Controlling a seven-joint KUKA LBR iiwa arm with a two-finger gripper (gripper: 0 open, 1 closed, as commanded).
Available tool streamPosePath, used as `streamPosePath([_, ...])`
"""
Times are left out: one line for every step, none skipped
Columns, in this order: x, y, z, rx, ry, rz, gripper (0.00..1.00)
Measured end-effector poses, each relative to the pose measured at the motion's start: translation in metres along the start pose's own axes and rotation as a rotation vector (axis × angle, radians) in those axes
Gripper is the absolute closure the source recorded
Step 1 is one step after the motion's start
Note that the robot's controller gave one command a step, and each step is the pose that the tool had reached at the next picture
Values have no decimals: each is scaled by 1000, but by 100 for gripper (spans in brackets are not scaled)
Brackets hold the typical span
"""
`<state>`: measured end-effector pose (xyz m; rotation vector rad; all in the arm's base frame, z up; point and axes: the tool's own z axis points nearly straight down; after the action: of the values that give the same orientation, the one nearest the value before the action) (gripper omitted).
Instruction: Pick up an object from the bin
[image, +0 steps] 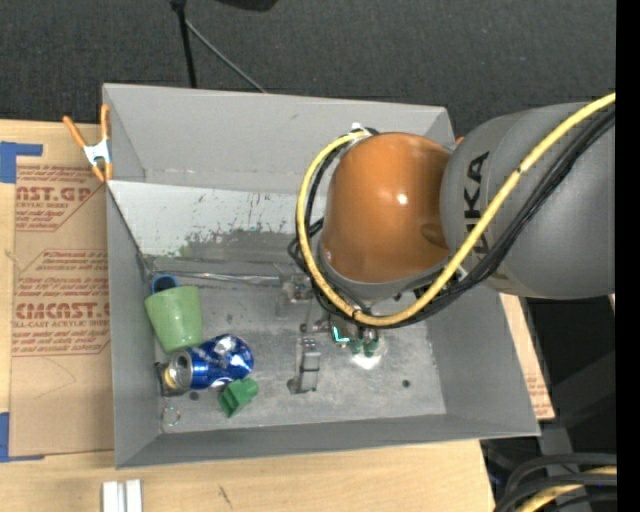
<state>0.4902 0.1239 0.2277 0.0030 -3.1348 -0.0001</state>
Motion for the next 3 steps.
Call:
streamPosePath([-29,55,136,-5,-11,-3,0])
streamPosePath([-28,54,142,-4,-11,-1,100])
streamPosePath([-17,34,63,-2,-14,1,100])
